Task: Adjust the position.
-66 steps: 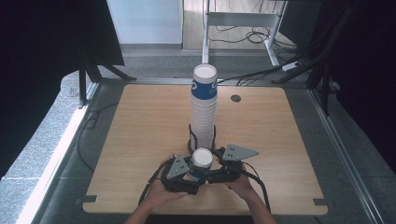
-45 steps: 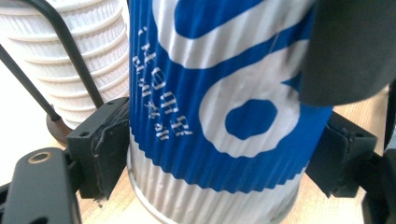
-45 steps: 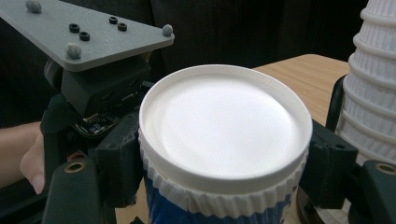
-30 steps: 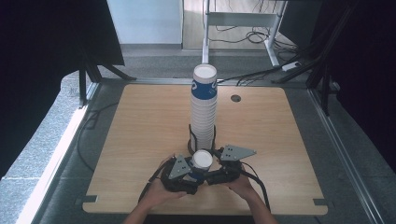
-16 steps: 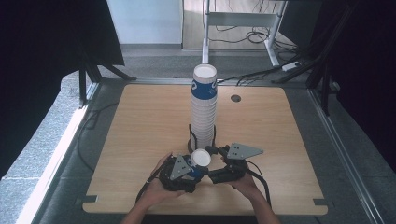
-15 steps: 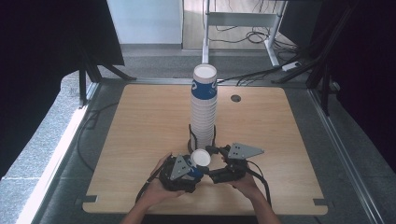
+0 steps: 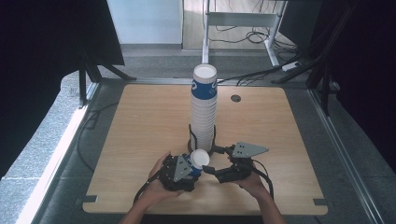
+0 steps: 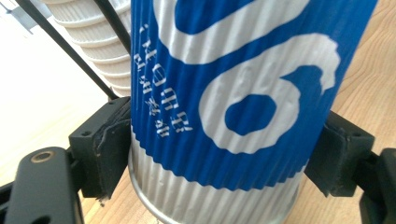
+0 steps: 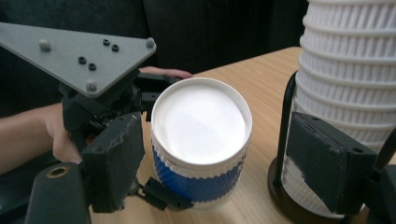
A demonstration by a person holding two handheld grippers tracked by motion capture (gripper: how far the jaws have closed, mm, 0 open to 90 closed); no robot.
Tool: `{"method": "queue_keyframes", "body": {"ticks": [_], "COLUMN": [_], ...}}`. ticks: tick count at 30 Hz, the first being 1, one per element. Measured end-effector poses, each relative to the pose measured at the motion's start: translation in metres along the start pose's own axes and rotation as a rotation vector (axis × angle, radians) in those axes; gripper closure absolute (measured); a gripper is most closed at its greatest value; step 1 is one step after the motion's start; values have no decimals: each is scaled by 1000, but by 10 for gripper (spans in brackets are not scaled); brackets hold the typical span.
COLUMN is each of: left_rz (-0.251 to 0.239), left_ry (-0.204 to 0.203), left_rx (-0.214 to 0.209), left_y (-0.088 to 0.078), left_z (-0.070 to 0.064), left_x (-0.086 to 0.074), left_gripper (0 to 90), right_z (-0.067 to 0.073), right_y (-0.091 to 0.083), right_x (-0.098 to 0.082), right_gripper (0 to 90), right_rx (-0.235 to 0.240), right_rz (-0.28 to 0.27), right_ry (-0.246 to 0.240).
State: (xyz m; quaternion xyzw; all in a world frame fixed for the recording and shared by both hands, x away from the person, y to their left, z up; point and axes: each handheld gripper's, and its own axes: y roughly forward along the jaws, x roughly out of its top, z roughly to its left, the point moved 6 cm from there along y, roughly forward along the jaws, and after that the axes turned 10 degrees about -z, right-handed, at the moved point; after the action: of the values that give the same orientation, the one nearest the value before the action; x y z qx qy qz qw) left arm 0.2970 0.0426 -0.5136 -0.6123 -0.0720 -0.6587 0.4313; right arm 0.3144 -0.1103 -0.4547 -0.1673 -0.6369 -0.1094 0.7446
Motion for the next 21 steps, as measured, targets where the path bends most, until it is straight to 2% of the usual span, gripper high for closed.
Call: {"method": "queue_keyframes", "body": {"ticks": [11, 17, 21], "left_rz": [41, 74, 92], "left_ry": [84, 143, 180], "left_rx": [52, 69, 80], "left_y": [2, 4, 6], "left_z": [-1, -3, -6], "left_x": [-4, -6, -8], "left_gripper": [182, 182, 182], "right_z": [-4, -7, -8], "right_y": [-4, -7, -5], "right_x": [-8, -14, -20], "right_gripper": [189, 193, 193], "right_rx": [-19, -13, -2], "right_rz": [74, 155, 193], "right_ry": [-8, -19, 0]}}
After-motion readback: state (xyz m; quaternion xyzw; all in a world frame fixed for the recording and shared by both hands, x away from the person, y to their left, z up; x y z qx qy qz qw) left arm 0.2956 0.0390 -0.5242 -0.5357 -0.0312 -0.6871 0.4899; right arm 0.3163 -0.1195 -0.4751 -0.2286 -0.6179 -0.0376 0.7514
